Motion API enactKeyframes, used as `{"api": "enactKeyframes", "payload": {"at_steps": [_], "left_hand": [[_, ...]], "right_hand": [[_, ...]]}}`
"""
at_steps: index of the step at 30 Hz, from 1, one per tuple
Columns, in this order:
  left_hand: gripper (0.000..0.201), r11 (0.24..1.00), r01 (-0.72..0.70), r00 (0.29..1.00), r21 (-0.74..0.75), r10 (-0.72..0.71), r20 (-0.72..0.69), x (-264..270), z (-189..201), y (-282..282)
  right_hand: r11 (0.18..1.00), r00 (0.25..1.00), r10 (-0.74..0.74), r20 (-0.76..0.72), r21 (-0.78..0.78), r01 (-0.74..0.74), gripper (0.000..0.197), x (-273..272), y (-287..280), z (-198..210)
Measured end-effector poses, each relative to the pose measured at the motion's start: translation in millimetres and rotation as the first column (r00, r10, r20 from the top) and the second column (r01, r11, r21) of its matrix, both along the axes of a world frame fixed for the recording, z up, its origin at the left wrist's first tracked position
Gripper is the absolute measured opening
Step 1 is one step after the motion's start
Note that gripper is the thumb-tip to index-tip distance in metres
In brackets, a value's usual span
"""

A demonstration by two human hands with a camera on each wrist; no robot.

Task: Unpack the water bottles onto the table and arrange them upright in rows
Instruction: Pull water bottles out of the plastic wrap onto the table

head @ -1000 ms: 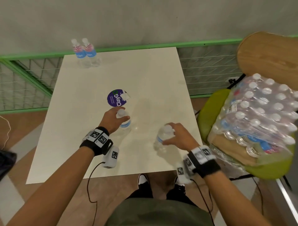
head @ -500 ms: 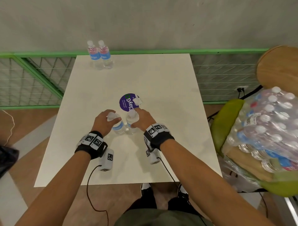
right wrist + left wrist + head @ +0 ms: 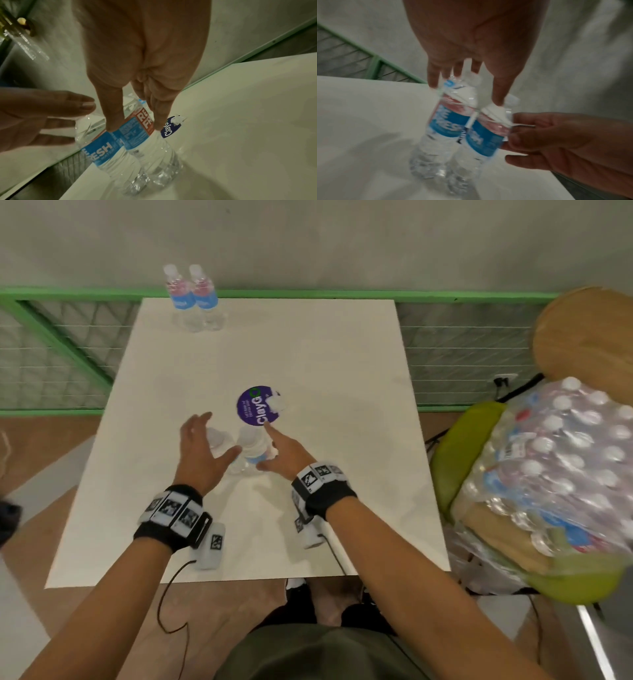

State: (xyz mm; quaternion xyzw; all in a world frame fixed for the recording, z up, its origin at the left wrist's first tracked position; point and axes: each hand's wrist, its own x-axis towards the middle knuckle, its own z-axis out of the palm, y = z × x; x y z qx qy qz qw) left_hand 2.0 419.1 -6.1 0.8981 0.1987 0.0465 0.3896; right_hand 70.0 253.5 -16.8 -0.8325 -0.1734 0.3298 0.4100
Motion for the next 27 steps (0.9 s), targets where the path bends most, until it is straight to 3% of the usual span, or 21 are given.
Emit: {"api": "enactKeyframes", "payload": {"at_steps": [3,5,8,10,12,15,17,18,23,26,27], "left_hand": [[0.056,0.968,0.076,0.967,0.241,-0.130,0.220,-13.1,6.9,-39.1],[0.039,0.927,0.191,0.923,0.322,-0.281,0.262,-20.3,9.2,-81.9],[0.034,0.829,0.499,0.835,0.253,-0.538,0.115,-26.6,2.5,-156.3],[0.036,0.708,0.695,0.713,0.124,-0.701,0.014,-28.0,-3.5,-208.4],[0.040,0.552,0.834,0.552,0.018,-0.832,-0.059,-24.9,-7.8,-261.2],[0.030,0.362,0.931,0.353,-0.052,-0.927,-0.129,-14.5,-15.9,-334.8],[0.022,0.322,0.944,0.311,-0.072,-0.942,-0.124,-6.1,-18.0,-377.2],[0.019,0.322,0.943,0.311,-0.086,-0.943,-0.119,-2.1,-18.9,-395.6],[0.020,0.320,0.940,0.300,-0.121,-0.941,-0.156,13.4,-20.9,-455.8],[0.025,0.332,0.937,0.310,-0.105,-0.933,-0.186,17.6,-20.5,-469.9],[0.025,0.339,0.936,0.317,-0.096,-0.929,-0.189,18.7,-19.2,-472.5]], "right_hand": [[0.999,0.997,-0.045,-0.069,0.006,0.046,0.077,-21.4,-39.2,0.4],[0.992,0.977,-0.121,-0.174,0.025,0.128,0.059,-38.5,-84.9,-4.5],[0.969,0.945,-0.243,-0.217,-0.005,0.248,0.035,-68.2,-177.5,-18.4],[0.896,0.864,-0.440,-0.245,-0.053,0.441,0.027,-87.6,-249.2,-27.6],[0.732,0.706,-0.681,-0.192,-0.149,0.665,0.025,-102.3,-322.7,-34.9],[0.375,0.386,-0.923,0.003,-0.224,0.899,0.040,-109.8,-412.9,-35.2],[0.192,0.205,-0.977,0.051,-0.200,0.961,0.046,-106.0,-448.9,-28.1],[0.138,0.151,-0.987,0.055,-0.196,0.971,0.043,-102.5,-460.7,-27.7],[0.062,0.076,-0.995,0.059,-0.209,0.976,0.041,-84.8,-480.1,-45.1],[0.181,0.242,-0.956,0.167,-0.317,0.931,0.037,-76.3,-479.7,-50.4],[0.168,0.238,-0.952,0.195,-0.318,0.933,0.034,-75.3,-479.8,-49.6]]}}
